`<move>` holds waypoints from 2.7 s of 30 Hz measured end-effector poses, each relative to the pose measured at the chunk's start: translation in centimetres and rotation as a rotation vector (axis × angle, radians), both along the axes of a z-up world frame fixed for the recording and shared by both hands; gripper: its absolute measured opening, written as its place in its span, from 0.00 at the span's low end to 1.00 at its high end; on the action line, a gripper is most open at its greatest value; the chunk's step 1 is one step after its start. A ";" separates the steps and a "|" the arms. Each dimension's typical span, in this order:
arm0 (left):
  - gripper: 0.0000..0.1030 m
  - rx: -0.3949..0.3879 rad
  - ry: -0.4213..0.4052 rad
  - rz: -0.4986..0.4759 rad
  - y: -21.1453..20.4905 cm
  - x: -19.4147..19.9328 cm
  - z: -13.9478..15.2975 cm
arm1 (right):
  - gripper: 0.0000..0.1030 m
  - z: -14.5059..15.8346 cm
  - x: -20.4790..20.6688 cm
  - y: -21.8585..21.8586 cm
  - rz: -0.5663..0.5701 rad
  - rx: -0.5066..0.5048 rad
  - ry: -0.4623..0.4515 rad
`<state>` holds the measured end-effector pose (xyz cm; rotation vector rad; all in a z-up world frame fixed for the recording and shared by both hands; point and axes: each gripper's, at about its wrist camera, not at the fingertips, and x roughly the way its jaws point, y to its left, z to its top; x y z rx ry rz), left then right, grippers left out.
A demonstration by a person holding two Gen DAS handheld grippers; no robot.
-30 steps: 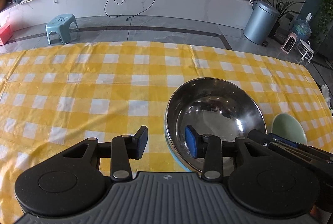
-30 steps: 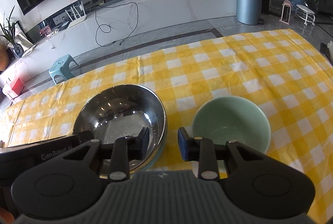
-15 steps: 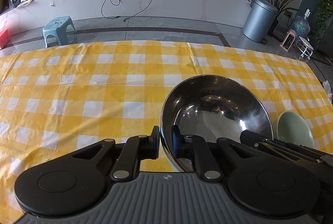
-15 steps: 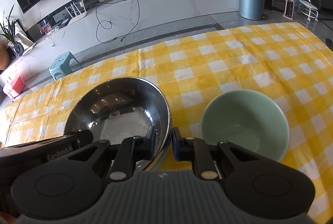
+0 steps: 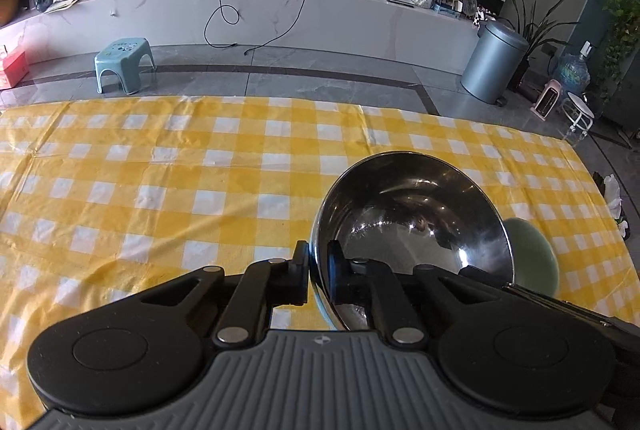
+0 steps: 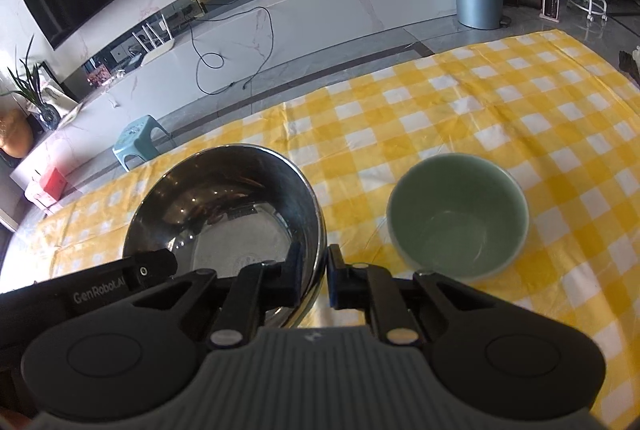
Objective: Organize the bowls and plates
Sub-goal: 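Carry the blue bowl with both tools toward the plate stack and lower it, then open both tools and lift them off the blue bowl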
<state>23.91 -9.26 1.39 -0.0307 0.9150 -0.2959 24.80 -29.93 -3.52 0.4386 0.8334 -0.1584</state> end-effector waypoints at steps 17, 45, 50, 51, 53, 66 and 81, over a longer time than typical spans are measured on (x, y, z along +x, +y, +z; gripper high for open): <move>0.09 -0.067 -0.009 0.042 5.2 -10.5 3.5 | 0.10 4.3 -12.5 2.9 0.029 0.113 -0.050; 0.10 -0.103 0.125 0.067 6.6 -16.7 -0.1 | 0.09 2.7 -19.1 3.3 0.022 0.081 0.034; 0.11 -0.092 0.139 0.038 6.0 -16.7 -0.2 | 0.07 2.5 -19.0 3.0 0.014 0.068 0.049; 0.12 -0.087 0.142 0.034 5.8 -16.7 -0.3 | 0.07 2.4 -19.0 2.8 0.010 0.067 0.054; 0.12 -0.076 0.146 0.030 5.6 -16.7 -0.5 | 0.05 2.3 -19.0 2.6 0.005 0.064 0.062; 0.17 -0.020 0.140 0.016 4.9 -16.2 -0.8 | 0.05 1.1 -18.4 2.5 0.006 0.068 0.091; 0.25 -0.040 0.088 0.020 5.8 -16.2 0.5 | 0.17 1.6 -18.8 2.5 0.003 0.077 0.061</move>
